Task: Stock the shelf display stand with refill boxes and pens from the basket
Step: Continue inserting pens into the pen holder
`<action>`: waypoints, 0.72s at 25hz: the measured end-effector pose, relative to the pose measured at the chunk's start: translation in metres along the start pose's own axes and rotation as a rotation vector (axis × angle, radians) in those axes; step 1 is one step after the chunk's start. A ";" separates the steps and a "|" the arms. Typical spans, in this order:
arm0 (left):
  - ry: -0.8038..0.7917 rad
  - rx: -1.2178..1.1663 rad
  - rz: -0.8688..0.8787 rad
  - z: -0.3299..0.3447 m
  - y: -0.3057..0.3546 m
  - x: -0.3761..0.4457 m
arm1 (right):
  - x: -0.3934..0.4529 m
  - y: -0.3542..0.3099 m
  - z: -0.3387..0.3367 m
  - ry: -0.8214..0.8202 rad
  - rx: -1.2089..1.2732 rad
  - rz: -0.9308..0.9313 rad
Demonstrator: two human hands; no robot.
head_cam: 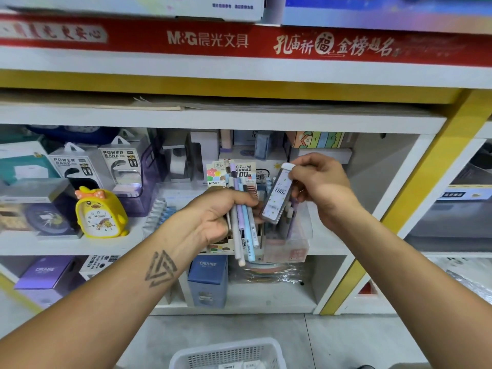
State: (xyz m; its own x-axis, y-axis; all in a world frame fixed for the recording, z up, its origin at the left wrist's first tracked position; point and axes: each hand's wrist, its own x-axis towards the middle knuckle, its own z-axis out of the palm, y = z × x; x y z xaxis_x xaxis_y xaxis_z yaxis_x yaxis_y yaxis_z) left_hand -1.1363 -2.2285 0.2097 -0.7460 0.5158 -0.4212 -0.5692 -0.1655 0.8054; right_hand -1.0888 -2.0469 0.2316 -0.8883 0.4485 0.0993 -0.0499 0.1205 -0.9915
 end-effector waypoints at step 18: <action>0.189 0.018 0.050 -0.061 0.031 -0.036 | -0.011 0.004 0.021 -0.273 -0.778 -0.633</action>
State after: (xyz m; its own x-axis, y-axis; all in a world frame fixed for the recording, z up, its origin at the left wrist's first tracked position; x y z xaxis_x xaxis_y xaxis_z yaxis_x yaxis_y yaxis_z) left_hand -1.1476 -2.3031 0.2243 -0.8260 0.3397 -0.4499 -0.5247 -0.1715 0.8338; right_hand -1.0892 -2.0700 0.2248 -0.8801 -0.1001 0.4642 -0.3211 0.8455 -0.4266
